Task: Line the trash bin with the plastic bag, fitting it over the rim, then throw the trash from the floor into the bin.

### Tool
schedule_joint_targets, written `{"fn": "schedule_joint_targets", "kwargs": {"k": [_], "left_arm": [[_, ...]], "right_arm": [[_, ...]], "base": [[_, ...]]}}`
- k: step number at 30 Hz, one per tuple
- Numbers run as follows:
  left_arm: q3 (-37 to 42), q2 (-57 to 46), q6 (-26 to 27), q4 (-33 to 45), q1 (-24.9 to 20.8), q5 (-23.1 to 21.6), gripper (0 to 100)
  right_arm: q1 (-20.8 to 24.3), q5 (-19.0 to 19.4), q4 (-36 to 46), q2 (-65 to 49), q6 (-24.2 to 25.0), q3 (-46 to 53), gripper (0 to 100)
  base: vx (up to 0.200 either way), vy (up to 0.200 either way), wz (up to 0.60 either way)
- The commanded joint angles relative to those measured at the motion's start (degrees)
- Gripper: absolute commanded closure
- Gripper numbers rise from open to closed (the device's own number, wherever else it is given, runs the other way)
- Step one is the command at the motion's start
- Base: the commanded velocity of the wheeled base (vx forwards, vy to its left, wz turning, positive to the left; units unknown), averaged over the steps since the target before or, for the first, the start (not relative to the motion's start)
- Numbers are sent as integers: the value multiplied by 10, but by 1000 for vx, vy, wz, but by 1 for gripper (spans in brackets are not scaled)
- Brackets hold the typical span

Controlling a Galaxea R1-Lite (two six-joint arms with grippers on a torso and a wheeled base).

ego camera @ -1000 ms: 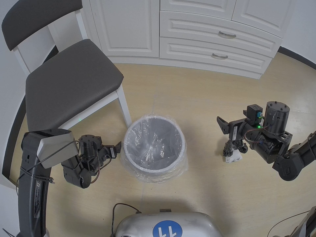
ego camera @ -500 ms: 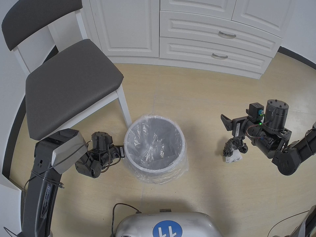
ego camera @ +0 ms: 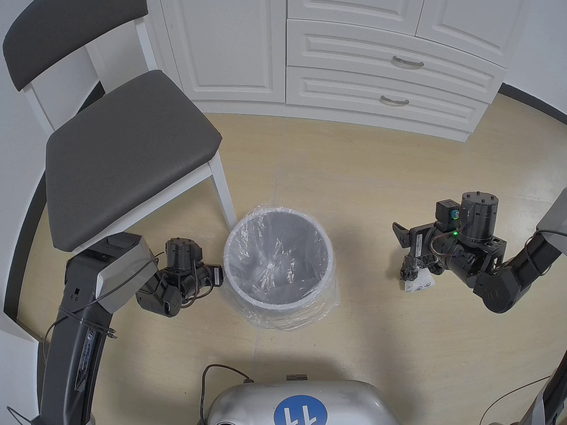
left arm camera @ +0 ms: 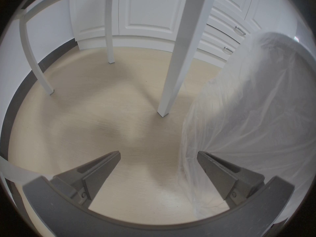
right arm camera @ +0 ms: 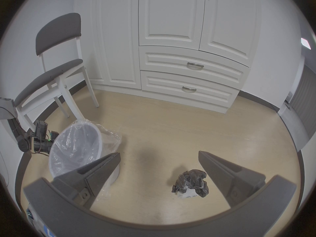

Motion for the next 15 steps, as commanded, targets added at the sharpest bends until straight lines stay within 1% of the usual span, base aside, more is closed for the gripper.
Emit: {"fn": "schedule_joint_targets", "kwargs": {"k": [1, 2, 3, 4, 5, 6, 7, 8, 9, 11, 12, 13, 15], "left_arm": [[60, -43, 2, -41, 8, 5, 0], [110, -72, 2, -78, 8, 5, 0], [118, -76, 2, -84, 8, 5, 0], [168, -103, 5, -114, 8, 5, 0], [182, -111, 6, -122, 6, 5, 0], [227, -135, 10, -144, 4, 5, 0], [233, -138, 11, -146, 4, 5, 0], [304, -174, 21, -180, 2, 5, 0], [323, -184, 24, -191, 1, 5, 0], [393, -220, 41, -224, -1, 5, 0], [393, -220, 41, -224, -1, 5, 0], [448, -256, 52, -250, -1, 4, 0], [495, -286, 55, -268, -1, 1, 0]], "right_arm": [[2, 0, 0, 15, -1, 2, 0], [6, 0, 0, 15, 0, 4, 0], [6, 0, 0, 15, -1, 4, 0], [9, 0, -1, 15, -1, 8, 0], [9, 0, -1, 15, -1, 9, 0], [10, 0, -1, 15, -1, 12, 0], [10, 0, -1, 14, -2, 12, 0], [12, 0, -3, 12, -3, 18, 0], [12, 0, -2, 11, -5, 21, 0], [15, 11, -3, 2, -16, 42, 0], [15, 11, -3, 2, -16, 42, 0], [16, 29, -7, -7, -31, 55, 0], [17, 38, -7, -17, -39, 62, 0]], "base": [[0, 0, 0], [0, 0, 0], [0, 0, 0], [0, 0, 0], [0, 0, 0], [0, 0, 0], [0, 0, 0], [0, 0, 0], [0, 0, 0], [0, 0, 0], [0, 0, 0], [0, 0, 0], [0, 0, 0]]}}
